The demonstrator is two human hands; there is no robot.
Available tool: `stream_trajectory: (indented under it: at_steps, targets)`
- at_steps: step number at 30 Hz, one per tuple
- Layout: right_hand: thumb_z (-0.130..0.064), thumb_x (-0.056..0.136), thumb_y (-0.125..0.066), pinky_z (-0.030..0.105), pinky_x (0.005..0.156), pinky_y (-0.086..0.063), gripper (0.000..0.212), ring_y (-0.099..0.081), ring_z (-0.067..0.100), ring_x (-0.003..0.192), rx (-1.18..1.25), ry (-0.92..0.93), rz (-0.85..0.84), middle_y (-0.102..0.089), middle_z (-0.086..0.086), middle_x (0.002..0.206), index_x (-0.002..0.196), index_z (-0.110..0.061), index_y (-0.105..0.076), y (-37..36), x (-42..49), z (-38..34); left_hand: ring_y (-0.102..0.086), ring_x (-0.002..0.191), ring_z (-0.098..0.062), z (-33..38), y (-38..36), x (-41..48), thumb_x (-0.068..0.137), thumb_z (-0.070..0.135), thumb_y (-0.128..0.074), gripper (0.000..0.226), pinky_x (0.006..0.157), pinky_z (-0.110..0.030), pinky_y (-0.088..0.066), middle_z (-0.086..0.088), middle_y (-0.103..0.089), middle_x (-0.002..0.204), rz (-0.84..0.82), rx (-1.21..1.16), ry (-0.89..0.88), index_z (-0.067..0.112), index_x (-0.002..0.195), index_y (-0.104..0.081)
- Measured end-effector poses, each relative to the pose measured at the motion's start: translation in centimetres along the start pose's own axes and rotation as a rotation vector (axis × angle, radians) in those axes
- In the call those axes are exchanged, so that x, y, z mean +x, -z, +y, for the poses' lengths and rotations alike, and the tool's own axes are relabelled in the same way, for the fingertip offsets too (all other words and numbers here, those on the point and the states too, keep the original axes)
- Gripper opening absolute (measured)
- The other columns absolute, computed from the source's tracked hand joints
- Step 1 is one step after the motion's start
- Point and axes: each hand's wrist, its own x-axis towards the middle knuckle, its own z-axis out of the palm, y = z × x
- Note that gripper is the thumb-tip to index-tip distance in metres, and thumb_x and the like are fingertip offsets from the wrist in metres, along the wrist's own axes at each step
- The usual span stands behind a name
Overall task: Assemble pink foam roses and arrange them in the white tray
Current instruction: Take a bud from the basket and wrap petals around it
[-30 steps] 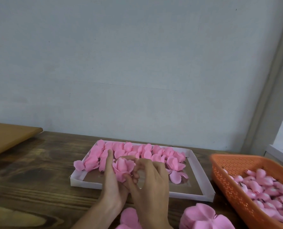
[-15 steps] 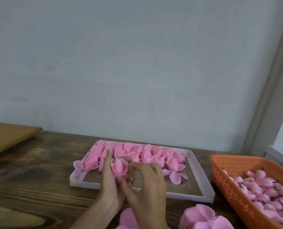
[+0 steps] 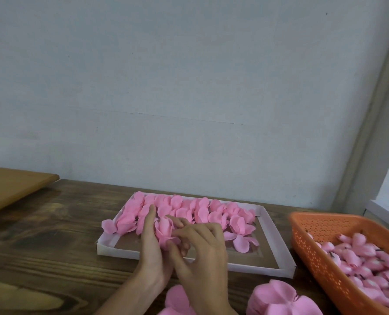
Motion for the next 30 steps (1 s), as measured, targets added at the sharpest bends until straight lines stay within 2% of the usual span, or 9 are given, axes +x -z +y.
stream_trajectory:
  at_steps: [4,7,11,13,16,18,24,28,30]
  targets:
    - [-0.036,0.080,-0.075,0.032,0.077,-0.050,0.024,-0.044,0.009,0.097,-0.122,-0.017,-0.011,-0.050,-0.014,0.098,0.104,-0.041,-0.074,0.0,0.0,0.3,-0.061,0.066,-0.024,-0.2,0.2,0.3,0.061,0.079,-0.079,0.067,0.054,-0.032,-0.051,-0.010,-0.064,0.076,0.023,0.075,-0.020,0.013,0.072,-0.073]
    - [-0.038,0.079,-0.072,0.036,0.072,-0.051,0.021,-0.045,0.011,0.095,-0.091,-0.023,0.017,-0.049,-0.014,0.098,0.100,-0.041,-0.071,0.2,0.3,0.5,-0.065,0.063,-0.021,-0.1,0.2,0.4,0.063,0.078,-0.081,0.064,0.056,-0.033,-0.055,-0.008,-0.065,0.070,-0.005,0.113,-0.030,0.015,0.069,-0.072]
    - [-0.036,0.078,-0.070,0.035,0.079,-0.052,0.035,-0.041,0.007,0.104,-0.098,-0.002,-0.007,-0.048,-0.014,0.111,0.113,-0.040,-0.067,0.7,1.0,0.9,-0.073,0.086,-0.030,0.2,0.3,0.3,0.062,0.077,-0.084,0.073,0.071,-0.040,-0.062,-0.020,-0.073,0.094,-0.115,0.243,0.012,0.010,0.090,-0.080]
    - [-0.028,0.076,-0.075,0.034,0.089,-0.049,0.046,-0.044,0.009,0.113,-0.113,0.051,-0.064,-0.051,-0.013,0.124,0.120,-0.037,-0.065,1.1,1.6,1.4,-0.070,0.089,-0.030,0.8,0.4,0.1,0.073,0.064,-0.087,0.064,0.076,-0.041,-0.061,-0.022,-0.068,0.099,-0.233,0.307,0.001,0.007,0.101,-0.077]
    - [-0.014,0.075,-0.079,0.032,0.100,-0.045,0.053,-0.046,0.010,0.124,-0.050,0.084,-0.174,-0.055,-0.012,0.134,0.124,-0.033,-0.067,1.9,2.4,2.2,-0.070,0.086,-0.025,2.1,0.5,-0.4,0.080,0.026,-0.091,0.036,0.075,-0.041,-0.059,-0.019,-0.067,0.095,-0.447,0.391,0.055,0.006,0.105,-0.075]
    - [-0.015,0.075,-0.079,0.030,0.099,-0.045,0.050,-0.048,0.008,0.123,0.006,0.099,-0.249,-0.058,-0.014,0.131,0.121,-0.032,-0.070,2.4,2.6,2.6,-0.067,0.082,-0.029,2.5,0.9,-0.4,0.078,0.004,-0.086,0.040,0.070,-0.041,-0.058,-0.023,-0.062,0.098,-0.508,0.465,0.084,-0.001,0.114,-0.069]
    - [-0.025,0.071,-0.081,0.023,0.091,-0.045,0.047,-0.057,0.007,0.105,0.135,0.051,-0.314,-0.066,-0.021,0.106,0.115,-0.036,-0.070,2.8,2.9,2.6,-0.056,0.067,-0.021,3.8,1.3,-0.4,0.080,-0.019,-0.072,0.053,0.058,-0.029,-0.045,-0.029,-0.054,0.097,-0.635,0.689,0.107,-0.017,0.127,-0.047]
    - [-0.024,0.070,-0.083,0.016,0.089,-0.042,0.042,-0.059,0.005,0.100,0.134,0.066,-0.332,-0.070,-0.020,0.102,0.111,-0.034,-0.076,2.7,3.0,2.6,-0.047,0.070,-0.030,3.6,1.1,-0.2,0.078,-0.013,-0.076,0.042,0.057,-0.027,-0.047,-0.030,-0.056,0.085,-0.564,0.869,0.006,-0.016,0.114,-0.054]
    - [-0.021,0.070,-0.085,0.014,0.088,-0.042,0.040,-0.059,0.003,0.097,0.127,0.079,-0.315,-0.069,-0.024,0.099,0.108,-0.032,-0.078,2.8,3.1,2.7,-0.054,0.063,-0.026,3.3,0.8,-0.3,0.076,0.001,-0.084,0.036,0.053,-0.026,-0.048,-0.025,-0.062,0.079,-0.532,0.958,-0.079,-0.007,0.106,-0.065]
